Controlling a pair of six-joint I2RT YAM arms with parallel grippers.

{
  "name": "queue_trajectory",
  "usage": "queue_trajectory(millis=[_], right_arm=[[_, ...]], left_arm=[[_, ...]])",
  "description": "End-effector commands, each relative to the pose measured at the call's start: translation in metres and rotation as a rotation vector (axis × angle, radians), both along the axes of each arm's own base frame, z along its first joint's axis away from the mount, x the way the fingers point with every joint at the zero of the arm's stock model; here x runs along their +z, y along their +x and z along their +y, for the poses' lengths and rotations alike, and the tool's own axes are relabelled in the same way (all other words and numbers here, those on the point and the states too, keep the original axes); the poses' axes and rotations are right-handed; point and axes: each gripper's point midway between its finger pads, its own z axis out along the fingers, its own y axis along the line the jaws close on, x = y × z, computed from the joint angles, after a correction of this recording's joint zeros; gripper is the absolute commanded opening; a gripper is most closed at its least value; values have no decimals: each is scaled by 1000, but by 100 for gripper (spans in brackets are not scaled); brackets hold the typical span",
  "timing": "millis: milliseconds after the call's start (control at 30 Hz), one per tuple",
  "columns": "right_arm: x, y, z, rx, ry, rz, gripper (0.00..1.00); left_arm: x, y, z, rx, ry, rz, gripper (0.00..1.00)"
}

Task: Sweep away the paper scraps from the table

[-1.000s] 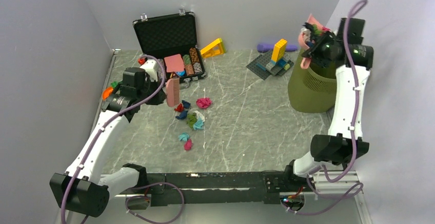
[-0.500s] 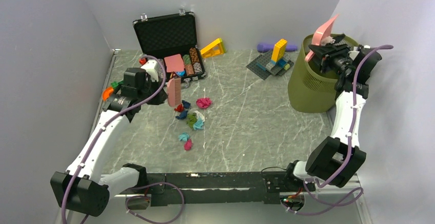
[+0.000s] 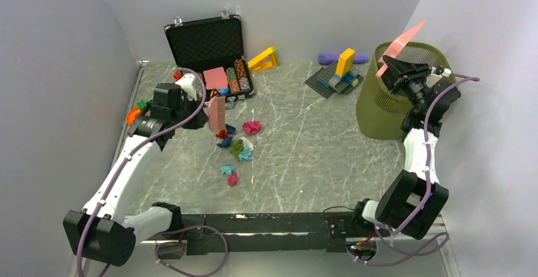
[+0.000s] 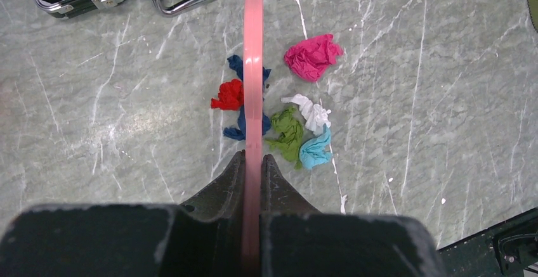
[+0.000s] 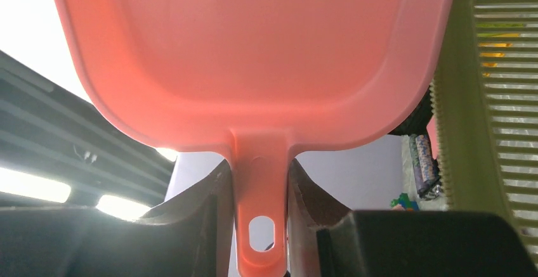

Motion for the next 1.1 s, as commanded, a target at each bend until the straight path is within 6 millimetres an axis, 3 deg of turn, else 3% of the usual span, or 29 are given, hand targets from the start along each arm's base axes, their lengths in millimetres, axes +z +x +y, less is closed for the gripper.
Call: queue_trajectory(millis=[0,100,300,533,700,833,933,1067], right_arm=[[49,-19,8,5,-46,-175,0],[57,-21,11,-1,-141,-188,0],[53,-24,19,-106,-436,-92,0],[28,-20,77,-57,-765,-54,0],[-2,-16,139,42,-988,-42,0],[-37,-20,179,120,-1203,9,0],[-70,-30,200,193,-1360,57,0],[-117,-50,207,299,-1487,148,0]], left_arm=[[17,6,-4,-30,-13,-80,0],[18,5,-4,-33,-15,-93,0],[23,4,-2,-31,-12,-122,0],[28,9,16,93,4,-160,0],[30,12,30,210,9,-144,0],[30,9,48,348,13,-113,0],[30,9,46,331,13,-113,0],[30,11,35,247,4,-136,0]])
